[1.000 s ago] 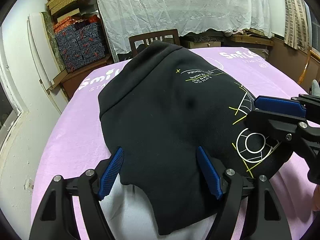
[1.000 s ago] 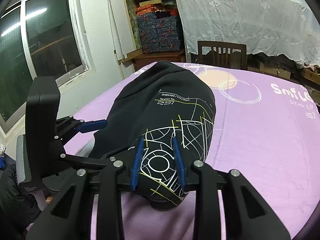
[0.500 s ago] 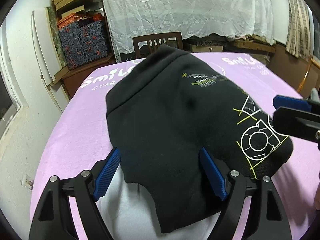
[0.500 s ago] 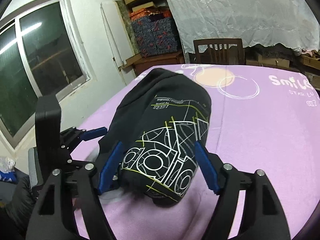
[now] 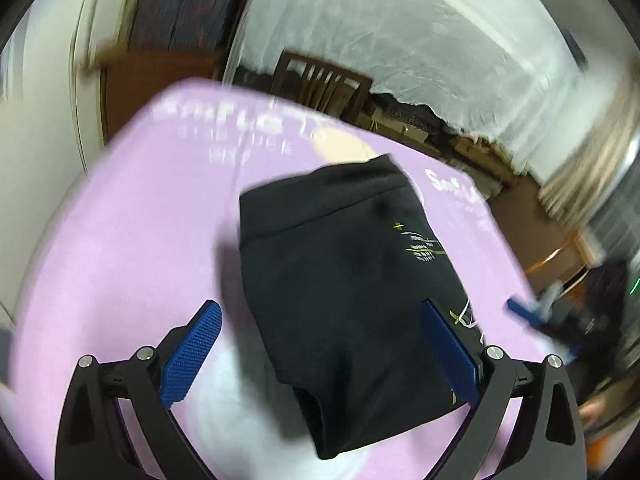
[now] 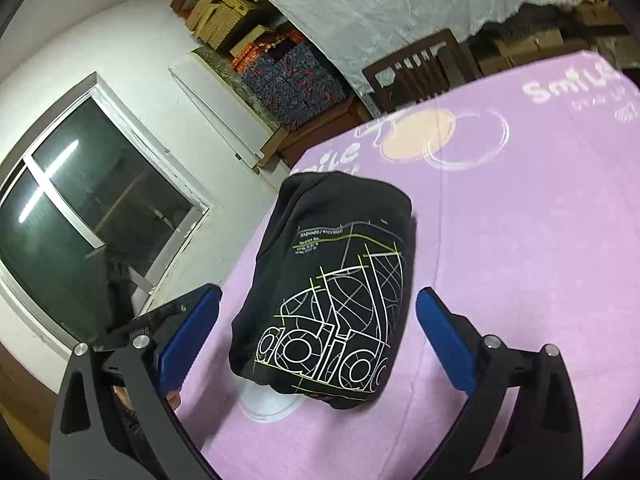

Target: Fold large clothes

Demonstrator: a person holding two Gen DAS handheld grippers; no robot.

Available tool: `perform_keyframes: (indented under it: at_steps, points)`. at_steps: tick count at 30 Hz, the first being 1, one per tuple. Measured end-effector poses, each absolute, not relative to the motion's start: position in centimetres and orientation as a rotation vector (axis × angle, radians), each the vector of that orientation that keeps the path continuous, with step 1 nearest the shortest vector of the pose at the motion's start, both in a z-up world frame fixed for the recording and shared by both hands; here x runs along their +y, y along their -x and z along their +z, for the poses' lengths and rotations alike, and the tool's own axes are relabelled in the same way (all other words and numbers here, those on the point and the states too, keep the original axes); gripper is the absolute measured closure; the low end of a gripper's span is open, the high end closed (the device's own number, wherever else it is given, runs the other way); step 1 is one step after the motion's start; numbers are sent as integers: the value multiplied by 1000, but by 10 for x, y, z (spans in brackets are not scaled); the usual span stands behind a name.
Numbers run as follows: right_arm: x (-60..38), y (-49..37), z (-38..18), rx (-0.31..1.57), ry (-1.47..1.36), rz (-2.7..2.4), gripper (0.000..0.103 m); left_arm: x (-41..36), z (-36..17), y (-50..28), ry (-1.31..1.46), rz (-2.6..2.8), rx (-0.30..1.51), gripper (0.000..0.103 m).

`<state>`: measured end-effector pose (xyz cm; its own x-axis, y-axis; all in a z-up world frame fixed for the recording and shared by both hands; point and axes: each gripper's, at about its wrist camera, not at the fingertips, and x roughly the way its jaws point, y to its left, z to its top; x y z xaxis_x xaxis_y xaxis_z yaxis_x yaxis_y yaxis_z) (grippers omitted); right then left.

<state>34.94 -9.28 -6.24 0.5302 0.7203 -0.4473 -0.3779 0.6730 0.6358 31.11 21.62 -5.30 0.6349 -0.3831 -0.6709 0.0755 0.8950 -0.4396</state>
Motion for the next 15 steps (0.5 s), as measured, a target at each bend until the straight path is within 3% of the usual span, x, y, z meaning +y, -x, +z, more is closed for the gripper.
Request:
perform_keyframes:
  at_steps: [15]
  points:
    - [-59,-407,-126,1008,-634,767,6,202,-112,-352,496,-445,969,4]
